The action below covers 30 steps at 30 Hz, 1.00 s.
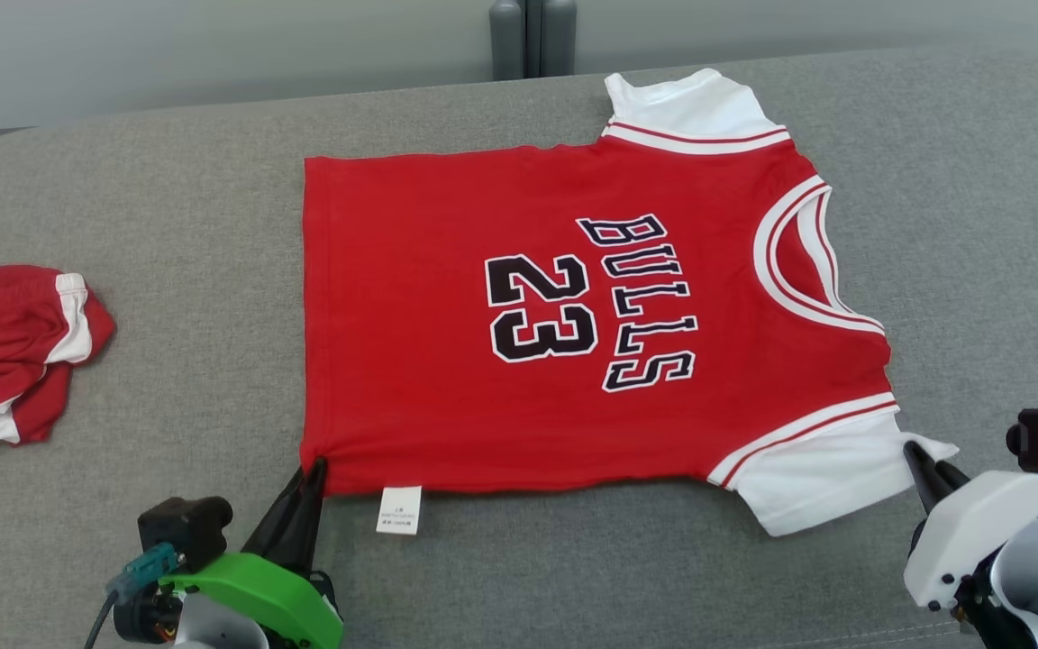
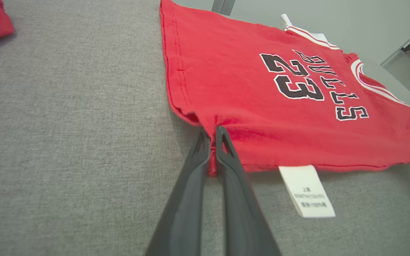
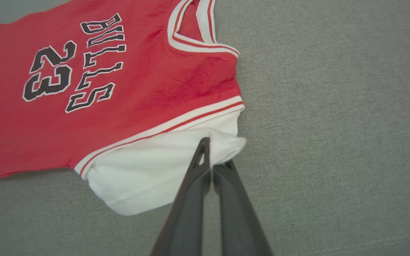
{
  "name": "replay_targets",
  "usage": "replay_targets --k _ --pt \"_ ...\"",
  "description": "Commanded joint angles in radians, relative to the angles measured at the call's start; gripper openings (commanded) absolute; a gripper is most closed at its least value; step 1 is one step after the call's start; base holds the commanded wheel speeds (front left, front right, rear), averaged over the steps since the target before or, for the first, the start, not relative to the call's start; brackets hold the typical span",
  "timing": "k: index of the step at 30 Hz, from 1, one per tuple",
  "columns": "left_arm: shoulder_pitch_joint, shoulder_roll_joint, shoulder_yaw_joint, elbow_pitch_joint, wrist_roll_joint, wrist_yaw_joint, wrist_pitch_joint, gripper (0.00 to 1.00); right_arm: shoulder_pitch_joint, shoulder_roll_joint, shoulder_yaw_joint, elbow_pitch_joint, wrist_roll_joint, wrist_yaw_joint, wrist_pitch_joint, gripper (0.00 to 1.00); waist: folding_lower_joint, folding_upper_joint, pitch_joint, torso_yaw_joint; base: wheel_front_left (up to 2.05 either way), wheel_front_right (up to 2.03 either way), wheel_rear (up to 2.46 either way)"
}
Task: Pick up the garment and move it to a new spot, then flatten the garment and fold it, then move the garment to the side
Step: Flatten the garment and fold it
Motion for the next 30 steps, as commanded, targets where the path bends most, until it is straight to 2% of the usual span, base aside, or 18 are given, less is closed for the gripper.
replay_targets --k 1,5,14,24,30 --pt "-0.030 -0.002 0.000 -0.005 -0.010 0.004 0.013 0.00 -0.032 -0.002 0.004 -0.009 -0.011 -0.002 0.004 0.00 0.0001 0.0000 0.002 0.001 0.00 0.00 0.00" --pt "-0.079 -0.013 0.000 -0.003 -0.029 0.013 0.070 0.00 -0.106 -0.006 0.019 0.001 -0.035 -0.002 0.023 0.00 0.0001 0.0000 0.012 0.003 0.00 0.00 0.00" --pt "-0.223 -0.040 0.000 0.026 -0.065 0.056 0.204 0.00 -0.312 -0.069 0.082 0.113 -0.024 -0.002 0.036 0.00 0.0001 0.0000 0.063 0.013 0.00 0.00 0.00" --pt "-0.389 -0.057 0.019 0.115 -0.060 0.122 0.274 0.00 -0.526 -0.107 0.128 0.269 -0.027 -0.002 -0.072 0.00 0.0001 0.0000 0.149 0.023 0.00 0.00 0.00" --pt "-0.439 -0.060 0.018 0.163 -0.060 0.113 0.271 0.00 -0.604 -0.120 0.147 0.347 -0.035 -0.002 -0.134 0.00 0.0001 0.0000 0.179 0.030 0.00 0.00 0.00"
